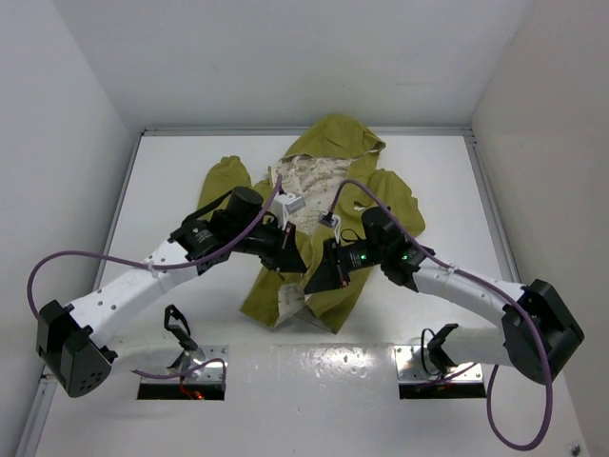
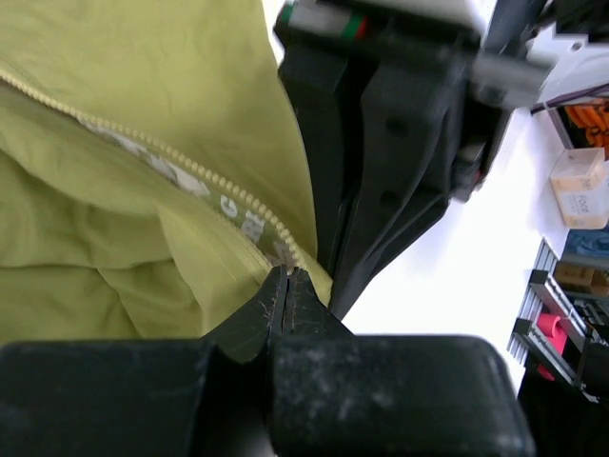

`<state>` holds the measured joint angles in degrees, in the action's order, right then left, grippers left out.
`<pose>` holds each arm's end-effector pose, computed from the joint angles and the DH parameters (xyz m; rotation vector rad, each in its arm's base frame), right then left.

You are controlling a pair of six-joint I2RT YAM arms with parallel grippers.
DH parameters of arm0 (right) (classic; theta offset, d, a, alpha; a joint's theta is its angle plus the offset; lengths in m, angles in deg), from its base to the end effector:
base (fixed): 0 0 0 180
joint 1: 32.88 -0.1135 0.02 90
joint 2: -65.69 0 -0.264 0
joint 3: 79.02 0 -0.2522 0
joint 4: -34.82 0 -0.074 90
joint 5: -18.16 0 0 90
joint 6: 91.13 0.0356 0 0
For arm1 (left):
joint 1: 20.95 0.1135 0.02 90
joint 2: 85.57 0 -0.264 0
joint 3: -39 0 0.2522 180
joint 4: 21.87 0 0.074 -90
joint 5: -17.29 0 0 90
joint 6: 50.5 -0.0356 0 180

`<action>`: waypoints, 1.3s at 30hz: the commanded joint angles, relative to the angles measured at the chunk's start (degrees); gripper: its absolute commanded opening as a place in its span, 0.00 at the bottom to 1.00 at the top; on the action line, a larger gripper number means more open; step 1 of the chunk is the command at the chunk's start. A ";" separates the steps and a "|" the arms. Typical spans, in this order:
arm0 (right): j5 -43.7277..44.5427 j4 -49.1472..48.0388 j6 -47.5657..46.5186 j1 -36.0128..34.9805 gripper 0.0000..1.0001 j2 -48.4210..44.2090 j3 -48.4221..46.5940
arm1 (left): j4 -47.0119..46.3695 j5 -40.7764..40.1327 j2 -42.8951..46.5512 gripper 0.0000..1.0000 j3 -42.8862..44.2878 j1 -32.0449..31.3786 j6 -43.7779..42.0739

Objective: Zip up the jacket

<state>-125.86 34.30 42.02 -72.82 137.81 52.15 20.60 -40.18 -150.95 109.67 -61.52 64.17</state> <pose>0.1794 0.1878 0.2283 -0.6743 2.1899 1.7847 0.1729 -0.1732 0.3139 0.6686 2.3021 -1.2181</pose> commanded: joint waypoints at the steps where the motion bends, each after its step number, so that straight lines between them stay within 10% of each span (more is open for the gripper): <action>1: -1.97 2.15 -4.39 -1.63 0.00 -1.63 -1.32 | -4.63 -0.98 -0.53 0.00 4.62 -0.56 0.56; 14: -3.02 10.06 -12.56 -3.03 0.00 -4.70 -0.53 | -6.21 -3.87 -2.20 0.00 7.17 1.28 3.37; 24: -4.07 34.20 -30.92 -1.54 0.00 -12.79 -0.70 | -10.16 4.28 -2.73 0.00 -0.12 1.91 5.04; 26: -4.25 39.66 -34.53 -0.84 0.00 -15.06 -0.53 | -11.04 5.69 -2.73 0.15 -0.91 1.30 3.47; 27: -3.90 44.38 -35.59 -0.66 0.00 -15.34 -0.53 | -11.57 5.70 -2.73 0.40 -1.44 0.77 2.76; 30: -2.94 54.47 -39.81 -0.75 0.22 -15.78 -1.31 | -11.57 4.92 -2.73 0.78 -1.45 0.15 -1.19; 33: -2.59 60.05 -45.79 1.00 0.53 -15.69 -0.88 | -10.96 2.02 -1.16 0.81 -1.45 -0.38 -5.06; 39: 6.36 53.23 -30.88 9.35 0.73 -23.85 4.56 | -6.74 -15.72 -1.93 0.76 -0.05 -0.38 -16.56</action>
<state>-124.87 88.98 4.04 -66.20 117.37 54.80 12.84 -44.66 -153.31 108.07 -61.52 55.45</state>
